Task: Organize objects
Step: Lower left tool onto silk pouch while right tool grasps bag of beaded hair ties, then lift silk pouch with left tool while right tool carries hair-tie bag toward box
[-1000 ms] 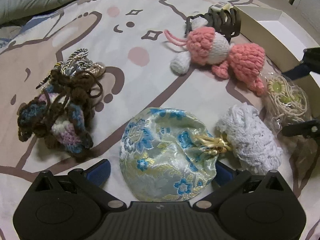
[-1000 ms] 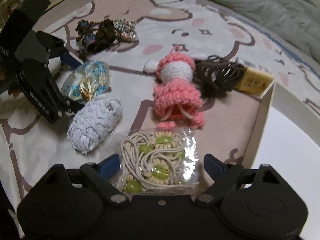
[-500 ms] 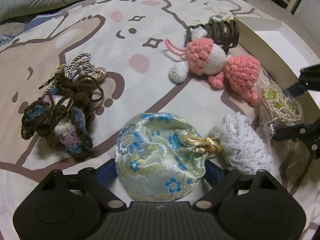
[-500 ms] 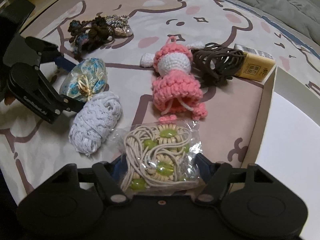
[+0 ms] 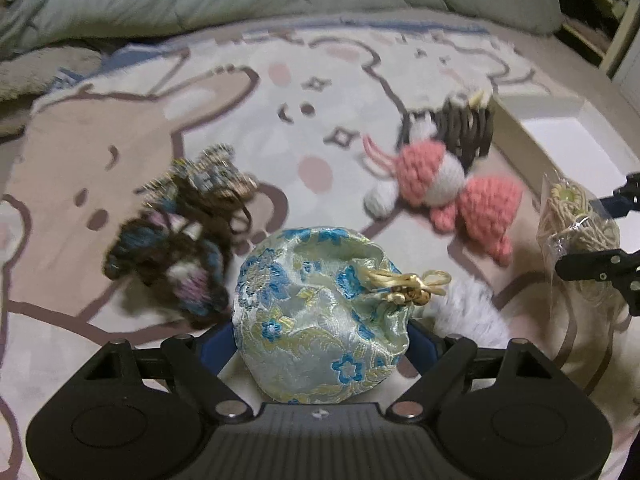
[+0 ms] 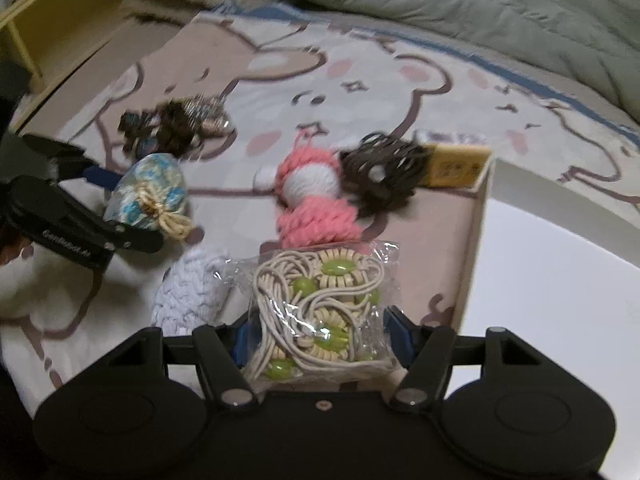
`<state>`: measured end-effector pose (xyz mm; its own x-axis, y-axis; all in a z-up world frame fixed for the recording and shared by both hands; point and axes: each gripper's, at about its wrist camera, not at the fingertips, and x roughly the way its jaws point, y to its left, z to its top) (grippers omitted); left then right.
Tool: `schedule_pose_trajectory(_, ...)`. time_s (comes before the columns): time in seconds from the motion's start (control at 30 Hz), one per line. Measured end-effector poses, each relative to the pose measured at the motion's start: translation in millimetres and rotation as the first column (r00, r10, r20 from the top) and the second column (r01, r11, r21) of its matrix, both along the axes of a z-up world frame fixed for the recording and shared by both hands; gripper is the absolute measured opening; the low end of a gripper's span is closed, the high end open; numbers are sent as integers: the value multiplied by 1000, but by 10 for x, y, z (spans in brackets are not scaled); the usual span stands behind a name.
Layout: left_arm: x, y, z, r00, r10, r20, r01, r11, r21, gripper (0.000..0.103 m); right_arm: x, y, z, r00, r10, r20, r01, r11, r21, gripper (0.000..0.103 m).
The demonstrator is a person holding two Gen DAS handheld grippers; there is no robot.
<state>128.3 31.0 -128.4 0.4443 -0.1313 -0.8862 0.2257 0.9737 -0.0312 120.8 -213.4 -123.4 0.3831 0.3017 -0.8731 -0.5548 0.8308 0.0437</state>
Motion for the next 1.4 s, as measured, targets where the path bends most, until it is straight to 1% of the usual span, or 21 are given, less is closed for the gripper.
schedule_pose_trajectory(0.23, -75, -15, 291, 995, 51, 87, -49, 999, -22, 86, -20, -89, 229, 992, -94, 85, 91, 995, 43, 66)
schedule_pose_trajectory(0.33, -116, -42, 415, 990, 72, 120, -66, 997, -48, 86, -29, -129, 334, 983, -139, 116, 132, 989, 71, 66)
schedule_pose_trajectory(0.6, -211, -105, 700, 967, 143, 211, -125, 987, -99, 86, -61, -259, 580, 955, -235, 182, 210, 967, 146, 66)
schedule_pose_trajectory(0.7, -232, -127, 758, 958, 165, 235, -144, 984, -101, 86, -74, -310, 640, 946, -258, 196, 228, 959, 166, 66)
schedule_pose_trajectory(0.8, -245, -166, 819, 951, 172, 257, -150, 983, -103, 86, -97, -365, 688, 937, -281, 207, 244, 951, 187, 66)
schedule_pose_trajectory(1.07, -268, -306, 1016, 931, 194, 309, -155, 977, -145, 86, -166, -482, 843, 917, -308, 252, 255, 941, 223, 66)
schedule_pose_trajectory(1.23, -251, -388, 1198, 913, 221, 344, -160, 967, -198, 86, -181, -614, 1054, 887, -345, 308, 268, 926, 266, 66)
schedule_pose_trajectory(1.4, -195, -597, 1432, 895, 205, 396, -126, 968, -217, 86, -137, -793, 1281, 856, -379, 351, 284, 913, 293, 66)
